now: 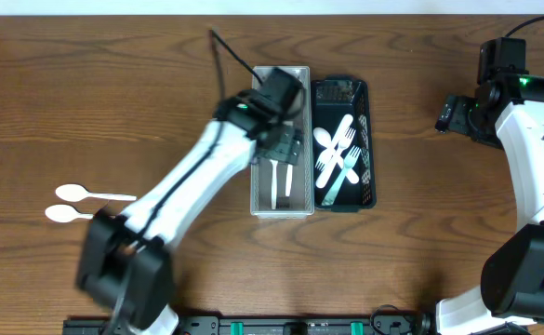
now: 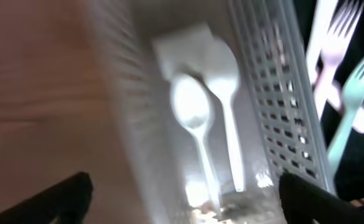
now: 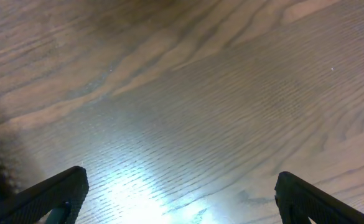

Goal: Pack container
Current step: 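Carry the white spoon into the white basket and release it, then move the left gripper to a lower-left white spoon and grasp it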

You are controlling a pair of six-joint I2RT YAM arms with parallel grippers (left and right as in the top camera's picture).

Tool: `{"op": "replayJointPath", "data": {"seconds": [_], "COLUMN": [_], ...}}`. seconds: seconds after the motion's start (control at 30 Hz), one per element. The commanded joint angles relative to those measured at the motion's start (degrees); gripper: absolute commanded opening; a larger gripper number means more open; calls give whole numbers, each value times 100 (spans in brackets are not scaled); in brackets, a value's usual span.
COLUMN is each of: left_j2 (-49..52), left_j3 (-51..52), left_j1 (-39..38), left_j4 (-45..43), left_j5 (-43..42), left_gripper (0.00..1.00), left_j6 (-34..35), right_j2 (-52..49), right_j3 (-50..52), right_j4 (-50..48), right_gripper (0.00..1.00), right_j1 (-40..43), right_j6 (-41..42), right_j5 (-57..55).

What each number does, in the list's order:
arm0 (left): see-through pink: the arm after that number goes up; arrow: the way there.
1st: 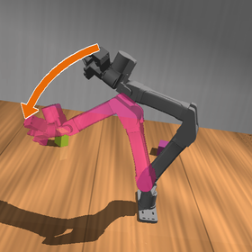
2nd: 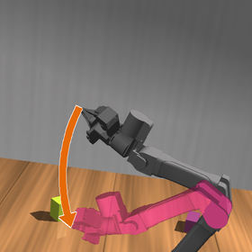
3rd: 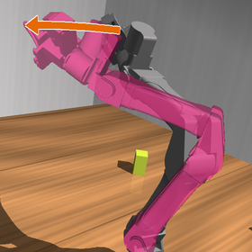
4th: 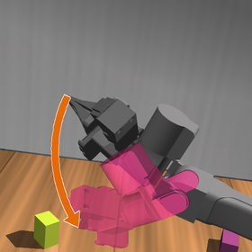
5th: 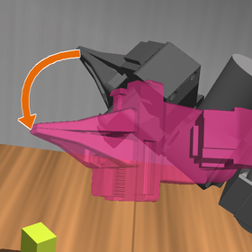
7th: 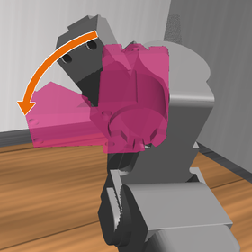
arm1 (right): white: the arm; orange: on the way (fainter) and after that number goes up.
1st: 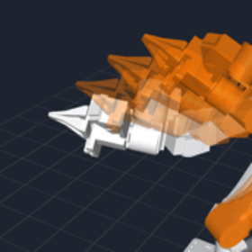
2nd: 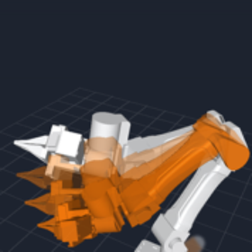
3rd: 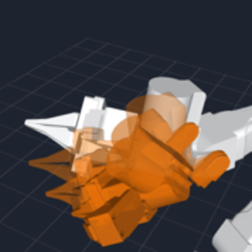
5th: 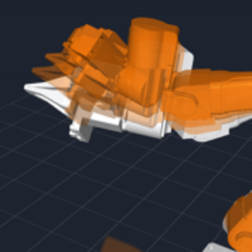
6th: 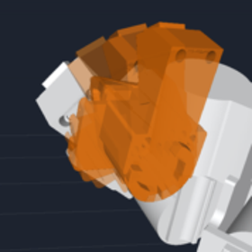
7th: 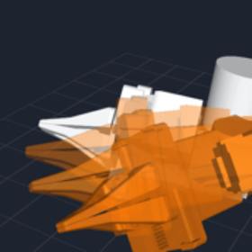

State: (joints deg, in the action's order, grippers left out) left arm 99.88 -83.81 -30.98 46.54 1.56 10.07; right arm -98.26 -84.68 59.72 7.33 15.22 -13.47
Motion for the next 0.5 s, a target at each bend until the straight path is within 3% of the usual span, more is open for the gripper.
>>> {"op": "replayJointPath", "data": {"seconds": [0.0, 0.1, 0.33, 0.47], "left_j2": [-850, -1379, -1521, -1283], "left_j3": [-76, -76, 13, 291], "left_j1": [509, 1296, 3777, 4800], "left_j4": [98, 310, 1436, 1419], "left_j5": [621, 713, 708, 660], "left_gripper": [98, 98, 98, 98], "left_j6": [142, 944, 3950, 4557], "right_j2": [-2, -2, -2, -2], "right_j3": [15, 15, 15, 15], "right_j4": [2, 4, 46, 81], "right_gripper": [99, 99, 99, 99], "right_j1": [37, 37, 37, 37], "right_j6": [-72, -74, -74, -74], "right_j5": [0, 0, 0, 0]}}
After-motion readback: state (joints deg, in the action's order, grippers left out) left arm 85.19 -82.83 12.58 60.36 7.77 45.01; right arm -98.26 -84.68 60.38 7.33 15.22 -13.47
